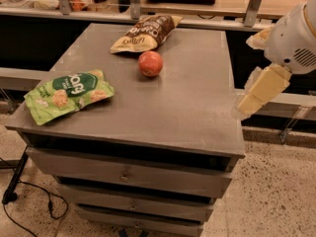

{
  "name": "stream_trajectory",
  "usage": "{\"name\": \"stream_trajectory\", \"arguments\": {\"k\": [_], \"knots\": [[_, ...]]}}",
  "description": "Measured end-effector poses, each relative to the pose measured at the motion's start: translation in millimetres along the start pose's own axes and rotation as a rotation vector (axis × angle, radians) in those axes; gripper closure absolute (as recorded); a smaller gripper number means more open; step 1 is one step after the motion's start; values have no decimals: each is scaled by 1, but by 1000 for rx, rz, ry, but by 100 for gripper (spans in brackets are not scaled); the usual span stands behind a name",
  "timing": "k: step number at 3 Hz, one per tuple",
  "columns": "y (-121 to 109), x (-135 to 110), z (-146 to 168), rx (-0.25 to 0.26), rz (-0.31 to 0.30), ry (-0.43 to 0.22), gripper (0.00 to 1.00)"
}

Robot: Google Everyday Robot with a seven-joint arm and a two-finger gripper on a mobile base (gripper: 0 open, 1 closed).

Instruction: Move apple near brown chip bag

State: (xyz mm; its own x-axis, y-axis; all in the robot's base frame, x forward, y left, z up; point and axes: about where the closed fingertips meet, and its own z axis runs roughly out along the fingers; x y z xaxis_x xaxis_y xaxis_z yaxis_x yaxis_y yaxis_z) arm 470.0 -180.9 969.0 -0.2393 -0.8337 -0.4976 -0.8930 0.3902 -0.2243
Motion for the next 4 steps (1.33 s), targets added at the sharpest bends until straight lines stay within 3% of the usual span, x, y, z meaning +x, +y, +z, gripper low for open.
{"name": "stream_trajectory", "arguments": {"k": [1, 2, 4], "knots": [[-11, -20, 19, 22, 11, -74, 0], [-21, -35, 42, 89, 44, -91, 0], [-25, -41, 47, 117, 74, -96, 0]]}}
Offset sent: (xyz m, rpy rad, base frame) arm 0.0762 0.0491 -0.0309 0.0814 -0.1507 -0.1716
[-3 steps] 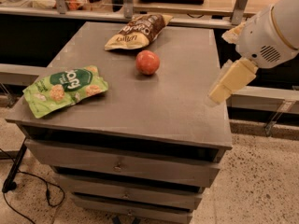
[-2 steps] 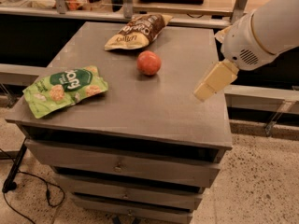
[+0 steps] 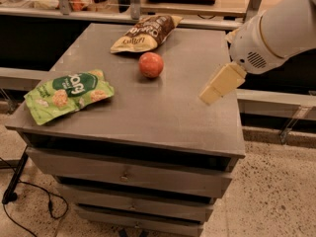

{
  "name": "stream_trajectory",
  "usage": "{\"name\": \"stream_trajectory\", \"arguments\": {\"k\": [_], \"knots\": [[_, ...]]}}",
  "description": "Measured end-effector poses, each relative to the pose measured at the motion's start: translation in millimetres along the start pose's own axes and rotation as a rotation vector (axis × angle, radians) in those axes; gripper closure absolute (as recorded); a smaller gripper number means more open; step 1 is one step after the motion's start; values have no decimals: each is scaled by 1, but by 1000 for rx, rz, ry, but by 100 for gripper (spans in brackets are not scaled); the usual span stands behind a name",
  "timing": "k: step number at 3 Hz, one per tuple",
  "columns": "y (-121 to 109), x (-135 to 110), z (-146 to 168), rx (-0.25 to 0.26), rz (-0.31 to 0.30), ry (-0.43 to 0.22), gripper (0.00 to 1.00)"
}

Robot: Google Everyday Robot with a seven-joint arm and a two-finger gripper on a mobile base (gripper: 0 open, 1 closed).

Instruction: Move apple near brown chip bag

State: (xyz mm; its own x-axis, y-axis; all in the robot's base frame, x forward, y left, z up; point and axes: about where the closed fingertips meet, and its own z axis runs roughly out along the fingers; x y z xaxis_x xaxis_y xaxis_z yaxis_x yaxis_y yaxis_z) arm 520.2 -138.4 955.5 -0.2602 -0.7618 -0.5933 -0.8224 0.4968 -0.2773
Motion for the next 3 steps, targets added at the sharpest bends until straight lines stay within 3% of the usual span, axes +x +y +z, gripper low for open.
{"name": "stream_trajectory", "arguments": {"k": [1, 3], "knots": [[-3, -14, 42, -35, 52, -3, 0], [-5, -66, 121, -116, 47, -78, 0]]}}
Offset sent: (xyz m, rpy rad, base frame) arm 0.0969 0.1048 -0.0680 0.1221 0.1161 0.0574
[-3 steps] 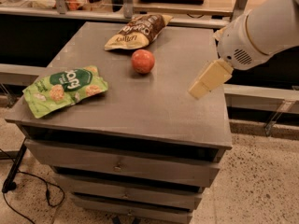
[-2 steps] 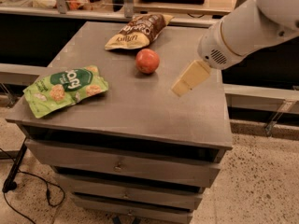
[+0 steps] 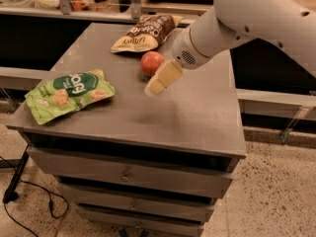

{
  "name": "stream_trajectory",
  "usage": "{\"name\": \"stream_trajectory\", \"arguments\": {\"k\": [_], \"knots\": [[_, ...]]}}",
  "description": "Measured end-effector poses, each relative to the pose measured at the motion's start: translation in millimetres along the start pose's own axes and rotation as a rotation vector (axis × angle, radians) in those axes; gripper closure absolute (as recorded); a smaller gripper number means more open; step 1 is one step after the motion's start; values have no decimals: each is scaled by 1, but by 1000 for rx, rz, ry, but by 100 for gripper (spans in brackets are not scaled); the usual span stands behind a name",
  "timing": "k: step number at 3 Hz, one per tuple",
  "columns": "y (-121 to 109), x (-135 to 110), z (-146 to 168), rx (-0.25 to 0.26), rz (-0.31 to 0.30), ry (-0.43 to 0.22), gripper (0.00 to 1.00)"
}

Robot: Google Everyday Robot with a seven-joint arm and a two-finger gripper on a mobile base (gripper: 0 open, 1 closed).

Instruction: Move apple near brown chip bag

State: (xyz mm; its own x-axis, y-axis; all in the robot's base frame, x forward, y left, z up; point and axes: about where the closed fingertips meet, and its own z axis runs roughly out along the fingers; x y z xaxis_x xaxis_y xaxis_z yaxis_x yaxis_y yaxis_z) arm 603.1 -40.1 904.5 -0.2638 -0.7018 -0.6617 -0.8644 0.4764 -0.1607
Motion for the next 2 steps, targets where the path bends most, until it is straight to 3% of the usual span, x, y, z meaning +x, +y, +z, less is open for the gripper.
{"name": "stream_trajectory", "arguments": {"k": [2], "knots": [[-33, -21, 40, 44, 31, -108, 0]]}}
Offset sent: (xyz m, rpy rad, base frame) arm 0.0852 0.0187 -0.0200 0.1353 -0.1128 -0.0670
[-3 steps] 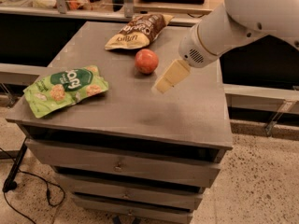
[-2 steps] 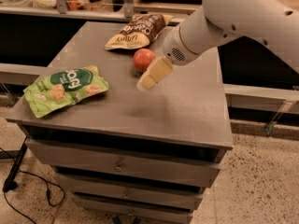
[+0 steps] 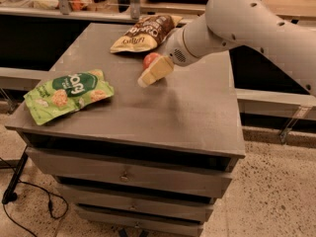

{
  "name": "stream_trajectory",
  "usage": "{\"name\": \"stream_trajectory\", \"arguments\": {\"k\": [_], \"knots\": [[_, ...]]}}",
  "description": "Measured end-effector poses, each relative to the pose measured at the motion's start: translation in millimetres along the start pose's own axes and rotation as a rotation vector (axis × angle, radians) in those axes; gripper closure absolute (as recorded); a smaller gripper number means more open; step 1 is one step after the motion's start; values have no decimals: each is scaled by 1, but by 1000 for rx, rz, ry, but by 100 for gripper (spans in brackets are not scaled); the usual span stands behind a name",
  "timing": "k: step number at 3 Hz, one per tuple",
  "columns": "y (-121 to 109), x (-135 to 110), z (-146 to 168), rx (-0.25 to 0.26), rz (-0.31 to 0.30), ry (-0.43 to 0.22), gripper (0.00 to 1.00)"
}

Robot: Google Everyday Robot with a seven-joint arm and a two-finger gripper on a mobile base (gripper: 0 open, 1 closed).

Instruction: Move apple near brown chip bag

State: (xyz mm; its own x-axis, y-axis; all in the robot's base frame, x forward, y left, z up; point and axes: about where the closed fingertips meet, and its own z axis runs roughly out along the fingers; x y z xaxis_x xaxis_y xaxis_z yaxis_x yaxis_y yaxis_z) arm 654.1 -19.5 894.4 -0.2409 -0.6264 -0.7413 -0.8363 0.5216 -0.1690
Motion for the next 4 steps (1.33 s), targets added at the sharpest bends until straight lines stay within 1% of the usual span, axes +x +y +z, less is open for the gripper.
{"name": "stream_trajectory", "arguments": {"k": [1, 2, 3, 4], "knots": [[-19, -2, 16, 23, -1, -28, 0], [-36, 2, 25, 31, -4, -36, 0], [-44, 10, 27, 25, -9, -26, 17], [-45, 20, 22, 8, -15, -8, 40]]}}
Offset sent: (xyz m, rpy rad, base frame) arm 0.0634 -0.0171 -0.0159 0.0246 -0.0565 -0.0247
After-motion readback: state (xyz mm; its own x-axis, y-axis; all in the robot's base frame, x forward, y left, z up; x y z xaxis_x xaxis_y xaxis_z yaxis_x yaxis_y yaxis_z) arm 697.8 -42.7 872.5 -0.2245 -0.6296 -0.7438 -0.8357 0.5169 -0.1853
